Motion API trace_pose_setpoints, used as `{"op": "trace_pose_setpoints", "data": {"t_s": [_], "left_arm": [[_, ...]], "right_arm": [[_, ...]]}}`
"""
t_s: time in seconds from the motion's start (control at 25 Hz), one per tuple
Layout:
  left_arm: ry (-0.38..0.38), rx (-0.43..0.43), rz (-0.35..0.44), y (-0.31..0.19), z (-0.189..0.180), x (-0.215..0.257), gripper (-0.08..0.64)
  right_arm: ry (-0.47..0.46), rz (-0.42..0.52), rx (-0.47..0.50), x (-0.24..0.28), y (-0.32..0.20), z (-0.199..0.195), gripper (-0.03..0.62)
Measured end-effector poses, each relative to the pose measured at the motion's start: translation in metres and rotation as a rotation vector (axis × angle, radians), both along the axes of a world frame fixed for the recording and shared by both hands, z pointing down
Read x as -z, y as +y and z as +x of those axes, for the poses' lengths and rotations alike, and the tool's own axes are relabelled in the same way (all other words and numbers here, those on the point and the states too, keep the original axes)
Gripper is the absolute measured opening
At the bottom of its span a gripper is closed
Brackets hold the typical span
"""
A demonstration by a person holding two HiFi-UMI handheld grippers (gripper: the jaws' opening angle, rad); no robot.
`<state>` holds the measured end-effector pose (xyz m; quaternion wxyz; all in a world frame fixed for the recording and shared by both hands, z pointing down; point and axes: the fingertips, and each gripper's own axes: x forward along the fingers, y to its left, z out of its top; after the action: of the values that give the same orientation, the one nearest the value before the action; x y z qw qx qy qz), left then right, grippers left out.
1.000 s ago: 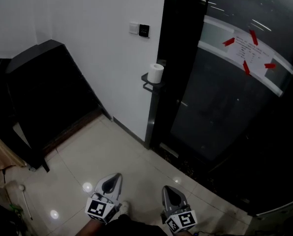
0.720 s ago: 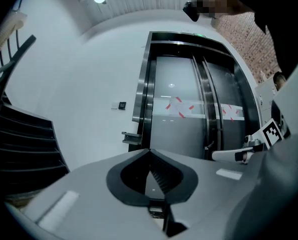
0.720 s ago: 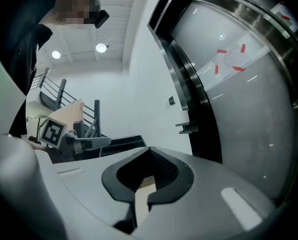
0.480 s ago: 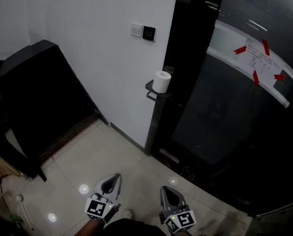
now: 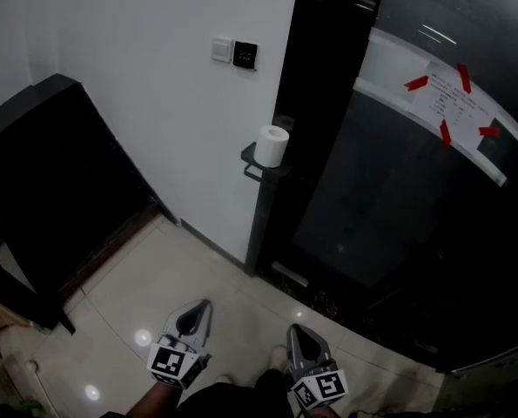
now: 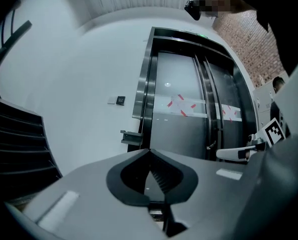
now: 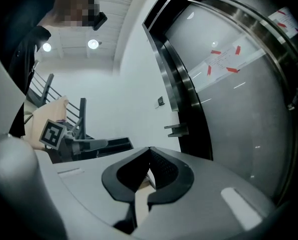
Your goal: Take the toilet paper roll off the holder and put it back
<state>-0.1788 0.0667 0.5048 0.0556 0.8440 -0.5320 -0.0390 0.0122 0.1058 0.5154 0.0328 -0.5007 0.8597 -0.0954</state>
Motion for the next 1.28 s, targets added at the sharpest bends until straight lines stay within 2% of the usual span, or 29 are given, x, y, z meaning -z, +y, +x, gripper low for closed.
{"op": "trace_pose_setpoints", "data": {"t_s": [0.24,0.44,0.76,1.04,1.28], "left_arm": [[0.021,0.020,-0.015,-0.032,0.016,0.004,0.002],[0.018,0.056,-0.018,-0.072,0.030,0.005,0.002],[-0.010,0.099,0.013,-0.147,0.063,0.019,0.002],[-0.033,0.141,0.025,-0.208,0.094,0.018,0.002],[-0.014,0.218,0.021,-0.244,0.112,0.026,0.002]], "right_arm": [[-0.003,0.009,0.013,0.000,-0.037,0.017,0.014],[0.001,0.013,0.041,0.002,-0.086,0.036,0.014],[-0.021,0.047,0.116,0.014,-0.173,0.059,0.014],[-0.036,0.041,0.146,0.012,-0.236,0.097,0.014],[-0.032,0.021,0.202,0.007,-0.274,0.120,0.014]]}}
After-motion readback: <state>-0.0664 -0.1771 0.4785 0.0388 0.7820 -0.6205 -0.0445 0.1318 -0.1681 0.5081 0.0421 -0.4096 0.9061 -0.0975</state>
